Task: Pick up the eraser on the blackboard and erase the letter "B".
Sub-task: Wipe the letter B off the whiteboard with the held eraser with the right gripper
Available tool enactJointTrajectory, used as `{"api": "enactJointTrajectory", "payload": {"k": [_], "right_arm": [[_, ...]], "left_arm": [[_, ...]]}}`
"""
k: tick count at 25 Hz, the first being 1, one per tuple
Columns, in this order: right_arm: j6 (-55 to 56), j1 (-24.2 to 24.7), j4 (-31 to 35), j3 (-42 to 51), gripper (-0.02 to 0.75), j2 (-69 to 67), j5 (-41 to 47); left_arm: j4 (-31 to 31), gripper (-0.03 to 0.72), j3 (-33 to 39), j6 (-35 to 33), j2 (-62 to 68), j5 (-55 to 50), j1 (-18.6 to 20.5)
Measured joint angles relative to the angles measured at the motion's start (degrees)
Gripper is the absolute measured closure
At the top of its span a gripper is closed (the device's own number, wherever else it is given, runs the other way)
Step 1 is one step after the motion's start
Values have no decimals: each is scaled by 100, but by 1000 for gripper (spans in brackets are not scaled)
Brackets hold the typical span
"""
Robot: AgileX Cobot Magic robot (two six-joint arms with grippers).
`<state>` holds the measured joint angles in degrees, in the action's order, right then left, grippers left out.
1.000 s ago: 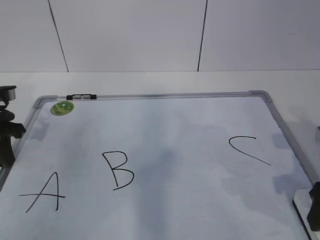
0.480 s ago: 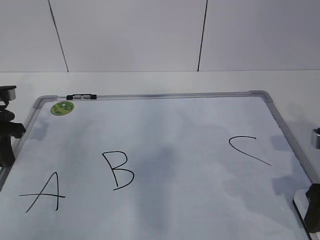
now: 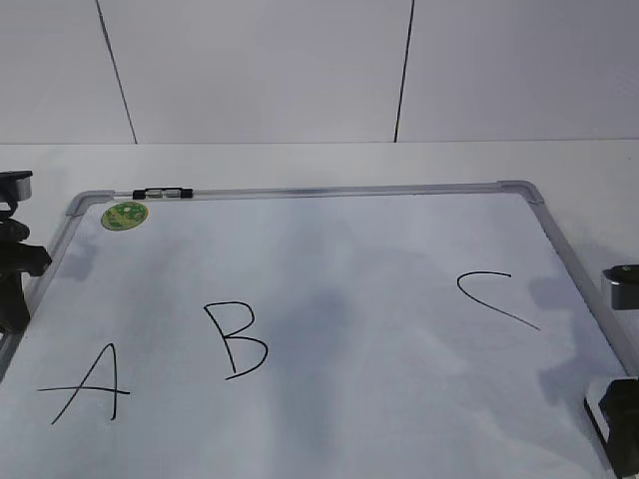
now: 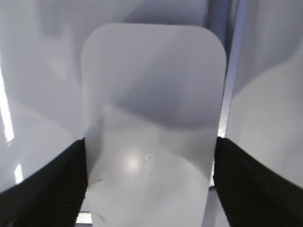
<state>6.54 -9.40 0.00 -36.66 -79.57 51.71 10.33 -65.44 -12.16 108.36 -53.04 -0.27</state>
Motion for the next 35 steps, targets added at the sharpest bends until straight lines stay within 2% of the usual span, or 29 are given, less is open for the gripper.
{"api": "enactJointTrajectory", "payload": {"k": [8,26,35], "right_arm": [[25,0,147,0,132,-291,-3],[122,0,107,0,201,-300,-12],[122,0,95,0,212,-300,-12]], "left_arm": [[0,631,0,0,0,0,0],[0,631,0,0,0,0,0],[0,631,0,0,0,0,0]]}}
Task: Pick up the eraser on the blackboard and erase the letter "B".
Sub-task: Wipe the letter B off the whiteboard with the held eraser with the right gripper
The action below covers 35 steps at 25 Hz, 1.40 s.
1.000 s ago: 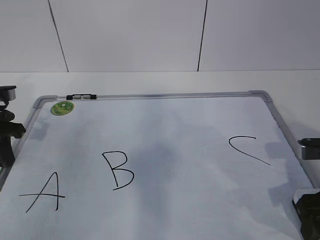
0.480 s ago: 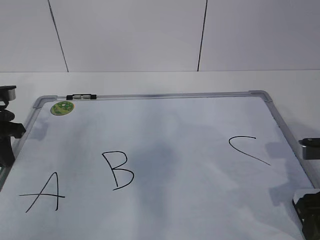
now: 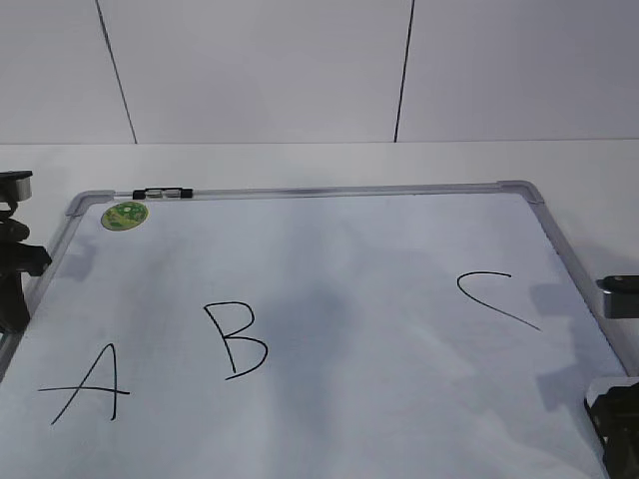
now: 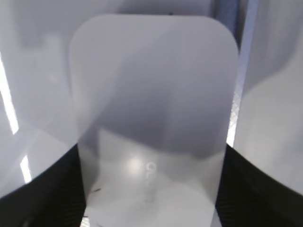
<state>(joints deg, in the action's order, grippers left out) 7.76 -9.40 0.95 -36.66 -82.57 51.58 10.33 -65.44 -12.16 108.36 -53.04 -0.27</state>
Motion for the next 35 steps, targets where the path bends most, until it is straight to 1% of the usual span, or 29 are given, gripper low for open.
{"api": "enactJointTrajectory", "payload": {"k": [18,30,33,35], "right_arm": [[5,-4,1,-84,213,-25,157],[5,-4,71,-952,214,-25,1069],[-143,-4,276,-1236,214,-25,1323],[-431,-4,558,-1447,214,-25,1474]], "left_arm": [[0,631,0,0,0,0,0],[12,632,0,0,0,0,0],[12,632,0,0,0,0,0],[12,632,0,0,0,0,0]]}}
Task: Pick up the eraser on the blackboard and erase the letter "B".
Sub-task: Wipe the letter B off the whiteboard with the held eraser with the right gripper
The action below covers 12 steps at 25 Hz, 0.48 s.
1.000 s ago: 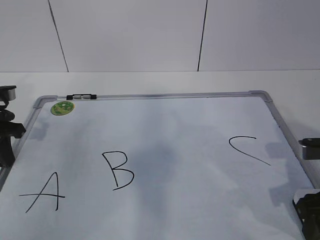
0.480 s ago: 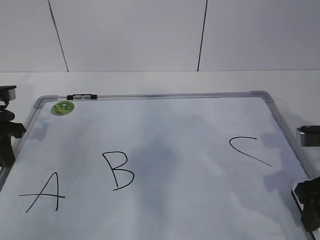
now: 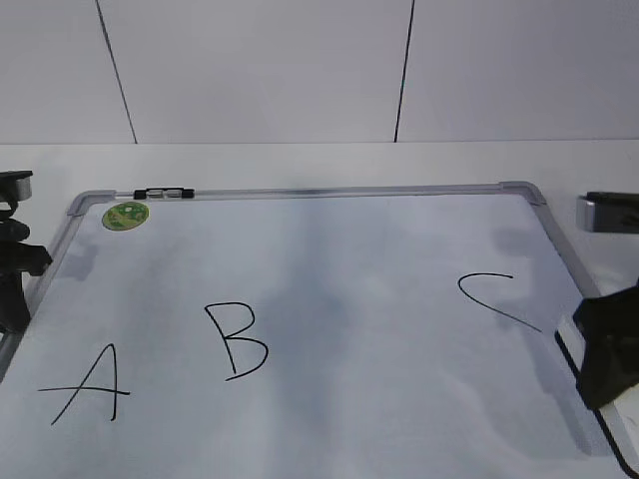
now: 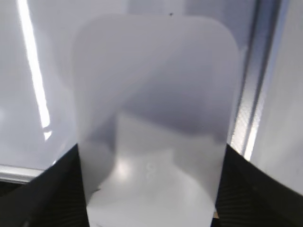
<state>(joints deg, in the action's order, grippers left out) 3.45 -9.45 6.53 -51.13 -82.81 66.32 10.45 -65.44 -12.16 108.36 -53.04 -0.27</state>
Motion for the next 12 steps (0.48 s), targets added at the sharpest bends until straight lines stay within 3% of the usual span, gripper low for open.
{"api": "enactJointTrajectory", "payload": {"k": [6,12], "right_arm": [[-643,-157,572,-770,214,-40,225],[-521,-1041,317,-1762,214,-749,337]], "left_arm": [[0,632,0,0,0,0,0],[0,633,0,0,0,0,0]]}}
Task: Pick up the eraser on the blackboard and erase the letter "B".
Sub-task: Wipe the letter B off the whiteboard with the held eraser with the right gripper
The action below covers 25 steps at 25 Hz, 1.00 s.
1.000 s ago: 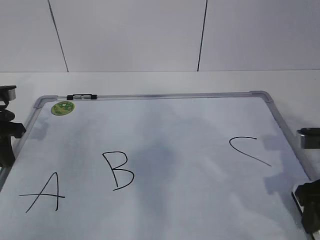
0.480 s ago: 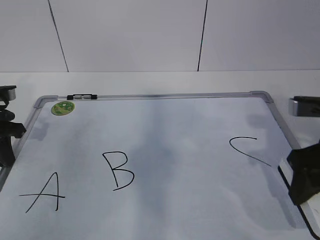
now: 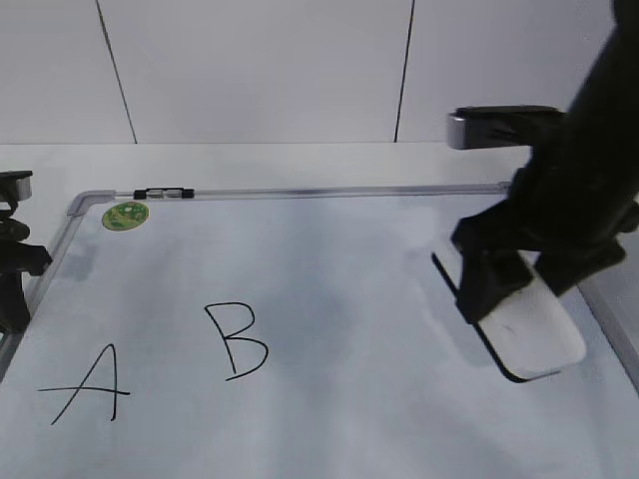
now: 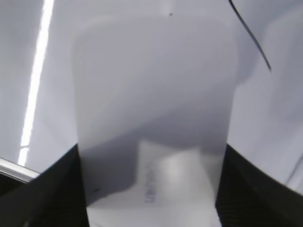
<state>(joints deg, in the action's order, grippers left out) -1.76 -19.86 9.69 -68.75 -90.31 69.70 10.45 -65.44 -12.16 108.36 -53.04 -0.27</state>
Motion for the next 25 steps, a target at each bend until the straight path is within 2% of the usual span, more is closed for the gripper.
{"api": "enactJointTrajectory", "payload": {"k": [6,14,20,25], "right_arm": [[93,-810,-92,-1233,214,-1002,13],[97,-1438,-140,-2943,214,-2398,26],[97,-2012,-334,-3643,214,-3172,26],[97,-2471,-558,-3785,214,-3575,26]], "left_arm": [[0,633,-10,2,0,-22,0],[29,633,-10,12,0,-33,0],[48,633,-10,12,0,-32,0],[75,634,-10,12,0,-32,0]]}}
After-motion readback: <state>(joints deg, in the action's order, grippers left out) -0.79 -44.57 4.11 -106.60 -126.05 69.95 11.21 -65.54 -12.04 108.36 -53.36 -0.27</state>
